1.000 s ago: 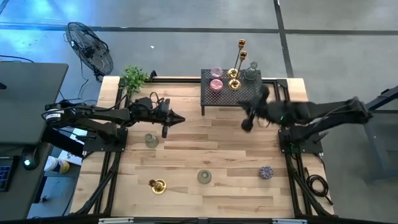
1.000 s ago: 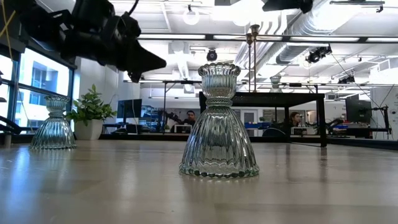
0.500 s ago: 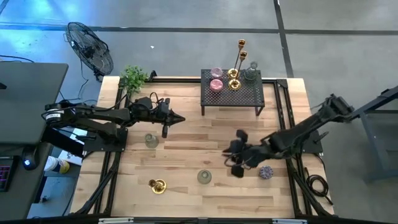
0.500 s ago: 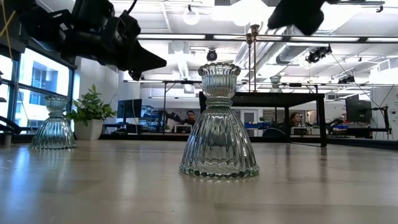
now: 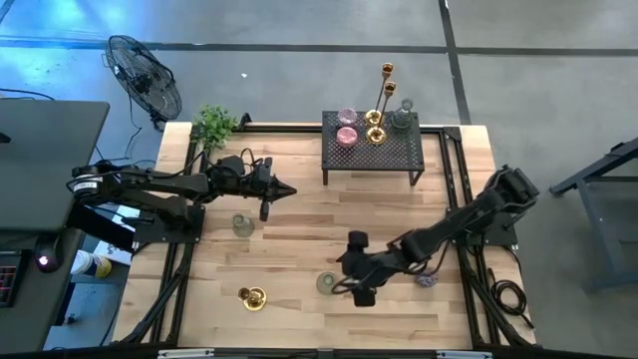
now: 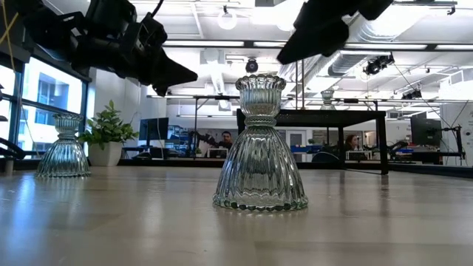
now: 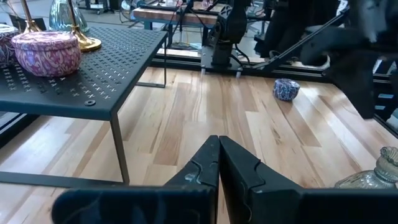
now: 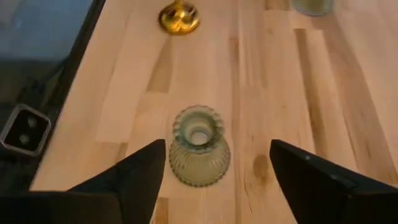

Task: Pick & Place candle stick holders
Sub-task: Put the bottom transparent candle holder on the shelf aligned with the other transparent candle holder

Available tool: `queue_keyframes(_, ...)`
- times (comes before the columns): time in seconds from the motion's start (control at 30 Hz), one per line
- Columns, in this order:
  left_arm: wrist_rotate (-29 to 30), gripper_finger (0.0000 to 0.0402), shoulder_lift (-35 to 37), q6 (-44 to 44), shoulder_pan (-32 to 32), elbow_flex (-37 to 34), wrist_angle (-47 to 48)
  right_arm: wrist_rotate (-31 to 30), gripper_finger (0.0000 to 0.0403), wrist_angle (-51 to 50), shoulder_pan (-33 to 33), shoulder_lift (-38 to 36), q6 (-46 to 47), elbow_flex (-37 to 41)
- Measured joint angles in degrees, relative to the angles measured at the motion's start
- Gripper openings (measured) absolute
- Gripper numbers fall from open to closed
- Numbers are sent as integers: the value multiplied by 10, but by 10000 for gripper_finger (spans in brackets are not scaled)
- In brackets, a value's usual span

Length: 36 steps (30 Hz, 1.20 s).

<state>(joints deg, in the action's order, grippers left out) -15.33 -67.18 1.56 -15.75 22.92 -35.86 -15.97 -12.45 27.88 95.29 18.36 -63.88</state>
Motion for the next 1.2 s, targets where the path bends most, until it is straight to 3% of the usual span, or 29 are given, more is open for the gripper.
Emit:
queue_keyframes(0.37, 0, 2, 0, -1, 0, 0, 0, 51, 293, 63, -16, 58, -125, -9)
queue_keyframes(0.67, 9, 2, 0, -4, 0, 0, 0, 140, 290, 102, -56, 90, -161, -9)
queue_keyframes(0.97, 9, 2, -1, -4, 0, 0, 1, 192, 260, 121, -73, 107, -184, -9)
queue_keyframes(1.2, 10, 2, -1, -4, 0, 0, 1, 200, 210, 119, -76, 107, -187, -9)
